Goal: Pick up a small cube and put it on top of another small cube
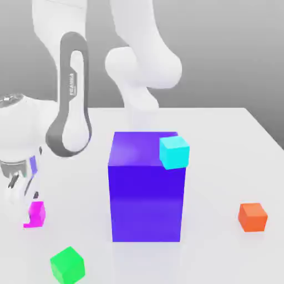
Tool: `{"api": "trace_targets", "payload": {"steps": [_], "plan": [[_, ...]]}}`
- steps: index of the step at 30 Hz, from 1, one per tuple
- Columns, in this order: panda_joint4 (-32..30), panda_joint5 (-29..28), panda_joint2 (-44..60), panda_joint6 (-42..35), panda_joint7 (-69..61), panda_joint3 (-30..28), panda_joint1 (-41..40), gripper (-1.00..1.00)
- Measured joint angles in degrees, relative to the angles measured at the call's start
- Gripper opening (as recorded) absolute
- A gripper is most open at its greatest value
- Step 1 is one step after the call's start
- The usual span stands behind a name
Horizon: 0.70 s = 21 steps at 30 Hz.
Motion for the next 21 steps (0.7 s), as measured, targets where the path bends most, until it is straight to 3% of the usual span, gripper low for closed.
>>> {"api": "trace_targets", "payload": {"steps": [6,12,19,21], "plan": [[0.05,-0.06,0.27,0.28,0.04,0.32,-0.33,-1.00],[-1.73,-6.08,-10.24,-8.36,4.37,-2.97,2.33,-1.00],[9.59,-10.73,-10.64,-19.94,1.10,6.31,11.70,-1.00],[11.56,-11.49,-8.42,-19.70,0.59,7.81,13.26,-1.00]]}}
